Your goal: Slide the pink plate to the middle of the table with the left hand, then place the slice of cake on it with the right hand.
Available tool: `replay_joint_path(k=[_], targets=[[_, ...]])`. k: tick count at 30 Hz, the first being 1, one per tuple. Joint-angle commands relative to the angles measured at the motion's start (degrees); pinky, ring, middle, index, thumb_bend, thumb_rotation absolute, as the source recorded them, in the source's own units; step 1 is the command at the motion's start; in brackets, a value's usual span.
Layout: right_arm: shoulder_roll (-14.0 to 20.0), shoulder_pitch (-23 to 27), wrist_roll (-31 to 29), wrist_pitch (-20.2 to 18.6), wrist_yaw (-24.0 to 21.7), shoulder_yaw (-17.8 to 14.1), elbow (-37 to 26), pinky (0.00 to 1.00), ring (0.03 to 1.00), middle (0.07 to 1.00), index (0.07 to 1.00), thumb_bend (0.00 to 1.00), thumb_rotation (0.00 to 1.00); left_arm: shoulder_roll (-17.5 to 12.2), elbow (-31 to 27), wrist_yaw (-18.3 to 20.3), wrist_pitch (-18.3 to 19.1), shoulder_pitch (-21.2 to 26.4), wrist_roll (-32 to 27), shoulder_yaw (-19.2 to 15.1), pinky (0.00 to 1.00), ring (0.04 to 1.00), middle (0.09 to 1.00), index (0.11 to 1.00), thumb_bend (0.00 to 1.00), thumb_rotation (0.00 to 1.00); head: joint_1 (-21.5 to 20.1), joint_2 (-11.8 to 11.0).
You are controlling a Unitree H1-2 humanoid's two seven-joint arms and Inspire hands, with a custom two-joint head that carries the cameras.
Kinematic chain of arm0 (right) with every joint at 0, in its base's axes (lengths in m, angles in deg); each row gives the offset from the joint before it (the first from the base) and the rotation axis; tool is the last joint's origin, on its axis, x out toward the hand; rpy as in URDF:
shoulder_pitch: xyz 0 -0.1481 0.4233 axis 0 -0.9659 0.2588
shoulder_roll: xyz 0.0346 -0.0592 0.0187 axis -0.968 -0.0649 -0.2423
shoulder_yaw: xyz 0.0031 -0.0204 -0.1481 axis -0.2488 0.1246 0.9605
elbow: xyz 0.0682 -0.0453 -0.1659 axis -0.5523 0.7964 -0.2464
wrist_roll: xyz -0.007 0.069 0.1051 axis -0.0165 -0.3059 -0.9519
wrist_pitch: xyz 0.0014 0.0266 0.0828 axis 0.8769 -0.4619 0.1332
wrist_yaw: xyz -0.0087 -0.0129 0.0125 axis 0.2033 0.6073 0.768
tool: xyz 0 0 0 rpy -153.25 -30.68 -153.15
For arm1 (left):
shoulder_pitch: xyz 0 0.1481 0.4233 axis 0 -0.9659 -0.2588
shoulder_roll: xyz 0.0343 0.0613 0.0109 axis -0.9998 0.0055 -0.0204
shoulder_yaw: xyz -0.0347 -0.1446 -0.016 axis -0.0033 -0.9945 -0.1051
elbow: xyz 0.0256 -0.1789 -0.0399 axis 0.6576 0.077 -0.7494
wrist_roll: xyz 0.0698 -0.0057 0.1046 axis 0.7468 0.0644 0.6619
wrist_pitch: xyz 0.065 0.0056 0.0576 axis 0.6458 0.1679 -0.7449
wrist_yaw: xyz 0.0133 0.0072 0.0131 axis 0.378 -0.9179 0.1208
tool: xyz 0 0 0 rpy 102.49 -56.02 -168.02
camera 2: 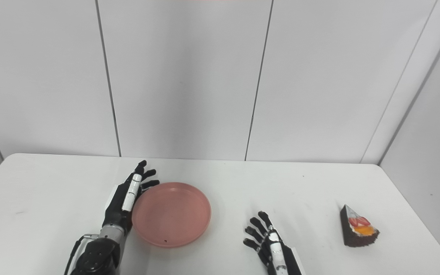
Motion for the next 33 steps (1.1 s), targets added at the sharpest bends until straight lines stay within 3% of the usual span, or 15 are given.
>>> replay_joint_path(k=[1, 7, 13, 21, 30, 33], targets=[[-0.33, -1.04, -0.25, -2.39, 0.16, 0.23, -1.66, 0.81, 0.857, 0.898, 0.938, 0.84, 0.94, 0.97, -0.75, 1.47, 0.62, 1.80, -0.25, 0.73, 0.70, 0.735, 0.826, 0.896, 0.72, 0.95, -1.10, 0.93], [-0.40, -1.35, 1.13, -2.95, 0.90, 0.57, -2.62, 0.80, 0.846, 0.888, 0.928, 0.90, 0.90, 1.29, -0.84, 1.50, 1.68, 1.07, -0.72, 0.17, 0.71, 0.746, 0.842, 0.904, 0.72, 0.99, -4.61, 1.71], [-0.67, -1.03, 4.05, -2.51, 1.98, 1.41, -2.07, 0.77, 0.829, 0.878, 0.925, 0.91, 0.91, 1.12, -0.54, 2.87, 0.97, 0.21, -2.28, -0.80, 0.74, 0.774, 0.846, 0.913, 0.73, 0.99, -8.77, 0.78], [-0.65, -0.16, 5.76, -1.04, 2.23, 1.53, 0.09, 0.78, 0.833, 0.900, 0.940, 0.89, 0.92, 0.20, -3.98, 3.44, 1.54, -2.33, -2.82, -1.16, 0.71, 0.766, 0.859, 0.932, 0.71, 1.00, -9.07, 0.35], [-0.96, 0.56, 9.42, 3.59, 3.36, 1.67, 2.82, 0.76, 0.819, 0.885, 0.946, 0.85, 0.90, 1.05, -5.20, 5.15, 4.08, -2.37, -7.04, -2.91, 0.75, 0.784, 0.863, 0.930, 0.72, 1.00, -10.94, -0.96], [-0.82, 0.43, 13.55, 6.96, 4.74, 2.17, 3.45, 0.72, 0.790, 0.861, 0.929, 0.79, 0.77, 1.36, -5.43, 4.84, 4.47, -2.47, -7.55, -3.36, 0.75, 0.788, 0.852, 0.931, 0.73, 1.00, -11.60, -1.69]])
